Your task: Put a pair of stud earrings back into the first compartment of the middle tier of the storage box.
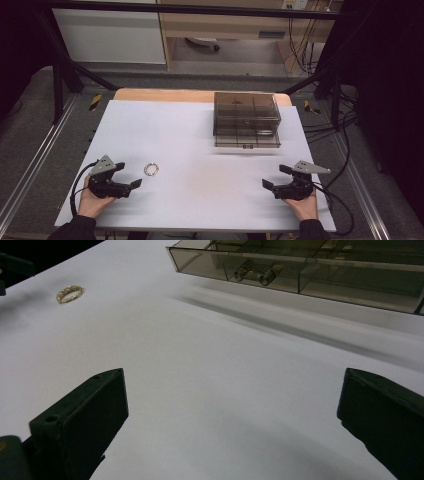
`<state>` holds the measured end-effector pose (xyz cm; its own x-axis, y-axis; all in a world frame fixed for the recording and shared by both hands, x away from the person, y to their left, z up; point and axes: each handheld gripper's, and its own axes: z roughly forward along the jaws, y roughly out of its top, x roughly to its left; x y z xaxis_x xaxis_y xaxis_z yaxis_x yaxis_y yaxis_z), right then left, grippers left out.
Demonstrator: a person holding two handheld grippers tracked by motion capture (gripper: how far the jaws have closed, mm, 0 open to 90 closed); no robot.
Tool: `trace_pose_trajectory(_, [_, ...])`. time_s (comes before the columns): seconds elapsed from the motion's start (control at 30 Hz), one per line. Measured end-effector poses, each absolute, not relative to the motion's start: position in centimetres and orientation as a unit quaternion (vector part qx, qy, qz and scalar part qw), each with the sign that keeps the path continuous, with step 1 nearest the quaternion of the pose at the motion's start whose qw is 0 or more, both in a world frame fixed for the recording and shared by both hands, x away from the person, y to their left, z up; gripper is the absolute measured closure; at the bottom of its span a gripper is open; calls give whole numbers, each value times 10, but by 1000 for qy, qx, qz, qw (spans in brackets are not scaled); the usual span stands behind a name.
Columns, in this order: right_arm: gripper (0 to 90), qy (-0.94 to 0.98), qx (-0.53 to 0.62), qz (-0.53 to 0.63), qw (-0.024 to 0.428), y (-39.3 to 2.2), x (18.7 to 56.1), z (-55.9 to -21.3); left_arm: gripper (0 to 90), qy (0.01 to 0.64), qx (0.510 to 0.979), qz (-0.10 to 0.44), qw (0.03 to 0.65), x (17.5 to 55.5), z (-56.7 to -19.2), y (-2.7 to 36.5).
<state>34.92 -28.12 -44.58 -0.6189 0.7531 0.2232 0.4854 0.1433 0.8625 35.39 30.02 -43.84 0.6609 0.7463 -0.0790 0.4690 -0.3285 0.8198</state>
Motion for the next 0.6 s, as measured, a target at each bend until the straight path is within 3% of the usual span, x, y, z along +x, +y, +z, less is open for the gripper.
trace_pose_trajectory(0.6, [5, 749, 415, 499, 136, -279, 348, -445, 63, 398, 790, 157, 440, 357, -435, 300])
